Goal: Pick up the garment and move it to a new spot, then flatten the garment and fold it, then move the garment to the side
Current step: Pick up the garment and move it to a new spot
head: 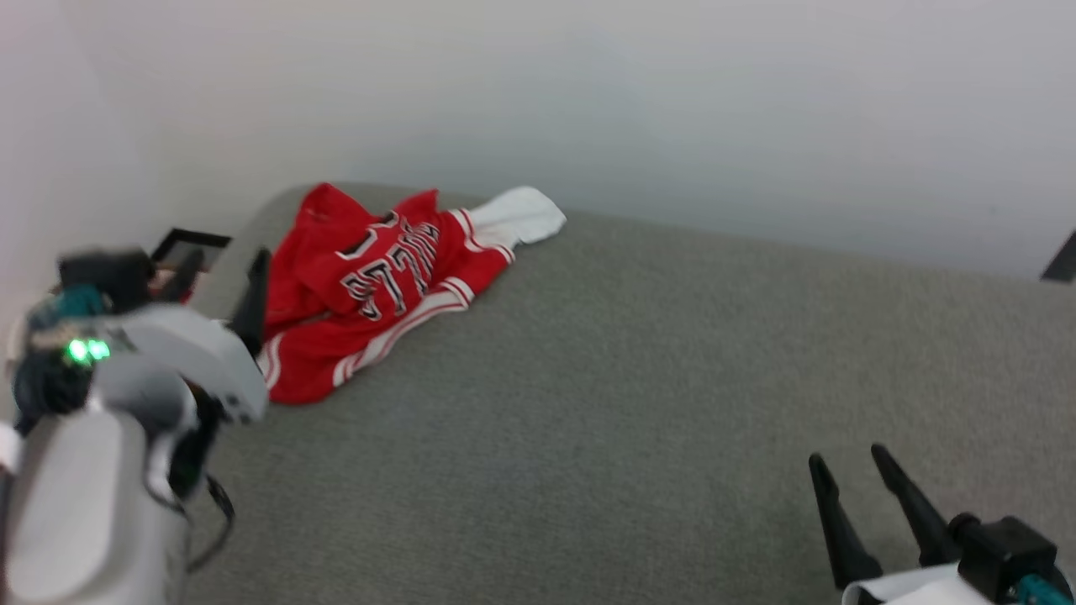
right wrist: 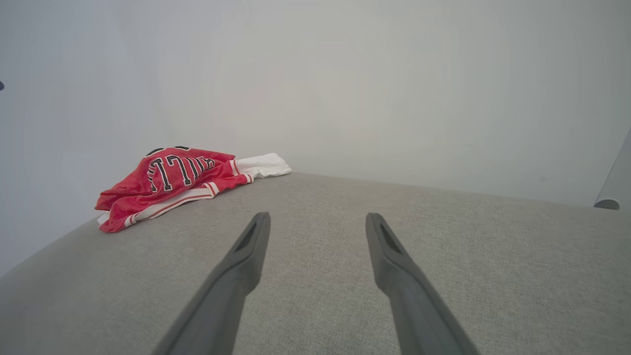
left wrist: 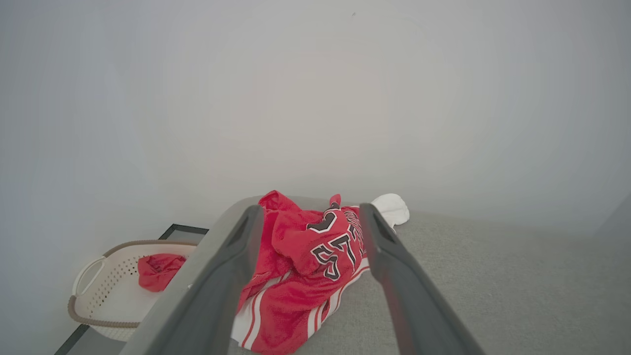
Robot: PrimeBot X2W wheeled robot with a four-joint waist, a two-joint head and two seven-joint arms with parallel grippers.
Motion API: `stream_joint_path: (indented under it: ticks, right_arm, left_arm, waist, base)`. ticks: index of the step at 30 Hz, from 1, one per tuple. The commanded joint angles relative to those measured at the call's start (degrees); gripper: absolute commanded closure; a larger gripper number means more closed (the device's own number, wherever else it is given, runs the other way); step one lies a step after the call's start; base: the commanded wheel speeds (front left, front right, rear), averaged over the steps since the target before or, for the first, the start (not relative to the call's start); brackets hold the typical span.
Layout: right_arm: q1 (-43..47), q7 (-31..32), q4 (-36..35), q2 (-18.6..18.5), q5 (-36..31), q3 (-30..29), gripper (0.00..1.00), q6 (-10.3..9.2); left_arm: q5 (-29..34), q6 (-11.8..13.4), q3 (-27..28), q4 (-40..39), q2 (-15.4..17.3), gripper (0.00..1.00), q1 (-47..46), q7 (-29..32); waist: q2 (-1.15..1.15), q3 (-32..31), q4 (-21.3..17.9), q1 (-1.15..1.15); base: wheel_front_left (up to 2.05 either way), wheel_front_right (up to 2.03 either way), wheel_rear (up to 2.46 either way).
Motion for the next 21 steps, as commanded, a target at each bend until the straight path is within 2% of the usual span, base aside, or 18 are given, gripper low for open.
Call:
stream_joint_path:
  ticks: [1,7,12,21]
  right_arm:
    - [-1.64,0.22,-0.65,-0.45,-0.47,-0.09,0.0,0.04]
    - [-4.04,0.47,-2.14,-1.68,-0.34,0.11,0.0,0.03]
    - [-6.32,0.8,-3.4,-2.47,0.01,0.6,0.0,0.03]
    - [-9.6,1.01,-5.11,-3.46,0.61,1.04,0.0,0.03]
  left_arm:
    - [-1.07,-0.21,0.01,1.15,0.7,0.0,-2.61,1.39]
    - [-5.53,-0.57,-0.72,8.51,4.05,0.0,-12.61,8.59]
    - [-6.69,-0.54,-2.65,14.66,6.7,0.0,-19.68,15.39]
    - [-8.09,-0.45,-4.24,25.63,8.8,0.0,-29.52,25.2]
  waist:
    - [0.0,5.07,-3.91,0.0]
    - [0.0,11.3,-7.41,0.0]
    - [0.0,16.43,-9.84,0.0]
    - [0.0,23.44,-12.73,0.0]
  base:
    - [0.0,0.0,0.0]
    - [0.0,0.0,0.0]
    - [0.0,0.0,0.0]
    - [0.0,0.0,0.0]
